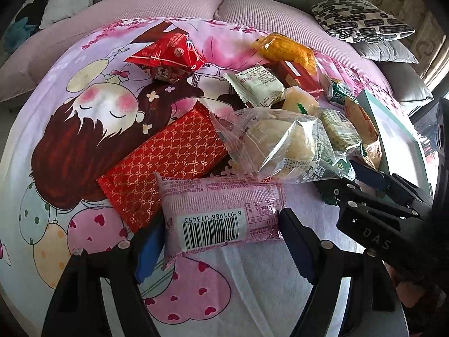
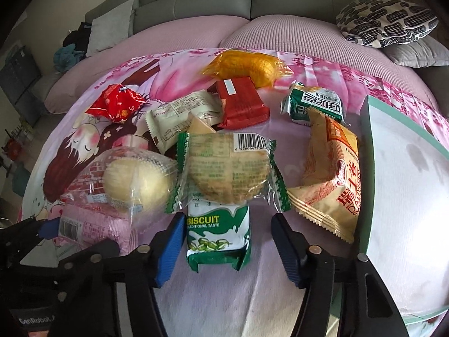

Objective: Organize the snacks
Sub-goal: 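Grasp the pink barcode pack with the left tool while the right tool grasps the green BISCUIT box, then carry the pink pack and green box into the tray and open both tools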

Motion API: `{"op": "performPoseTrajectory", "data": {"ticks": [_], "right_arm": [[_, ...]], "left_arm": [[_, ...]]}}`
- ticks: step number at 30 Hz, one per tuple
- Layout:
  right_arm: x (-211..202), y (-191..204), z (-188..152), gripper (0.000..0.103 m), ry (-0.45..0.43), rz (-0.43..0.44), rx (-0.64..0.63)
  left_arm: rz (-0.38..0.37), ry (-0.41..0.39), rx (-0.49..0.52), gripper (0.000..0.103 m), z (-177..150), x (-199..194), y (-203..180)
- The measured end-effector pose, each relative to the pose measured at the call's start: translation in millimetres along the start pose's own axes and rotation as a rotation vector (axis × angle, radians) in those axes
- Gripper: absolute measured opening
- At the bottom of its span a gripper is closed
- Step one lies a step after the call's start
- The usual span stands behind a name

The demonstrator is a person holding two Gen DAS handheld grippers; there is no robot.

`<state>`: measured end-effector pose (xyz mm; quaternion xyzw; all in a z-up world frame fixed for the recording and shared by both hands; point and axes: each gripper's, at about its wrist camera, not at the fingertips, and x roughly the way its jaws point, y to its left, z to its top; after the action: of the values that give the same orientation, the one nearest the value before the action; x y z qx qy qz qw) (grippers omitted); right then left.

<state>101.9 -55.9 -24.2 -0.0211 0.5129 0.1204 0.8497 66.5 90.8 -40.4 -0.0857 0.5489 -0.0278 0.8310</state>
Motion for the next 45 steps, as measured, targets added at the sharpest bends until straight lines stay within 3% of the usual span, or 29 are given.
{"op": "performPoseTrajectory", "data": {"ticks": [10, 26, 33, 45], "right_arm": [[2.1, 2.6, -1.5, 0.044, 0.0, 0.016, -0.013], [-8.7, -3.0, -17.3, 0.042, 0.003, 0.019, 0.012], [-21.8, -7.3, -29.7, 0.042, 0.011, 0.043, 0.035], [-63.1, -19.1, -36.3, 0.042, -0.045, 0.058, 0.062]], "left_arm": [[-0.02, 0.018, -0.042, 0.081, 3.3, 2.4, 1.7], [0.012, 0.011, -0.068, 0.086, 9.6, 13.5, -3.3], [0.031, -0.001, -0.029, 0.075, 4.4, 5.4, -16.1], [-0.008, 0.006, -0.014, 0.074, -4.1, -14.6, -34.9]]}}
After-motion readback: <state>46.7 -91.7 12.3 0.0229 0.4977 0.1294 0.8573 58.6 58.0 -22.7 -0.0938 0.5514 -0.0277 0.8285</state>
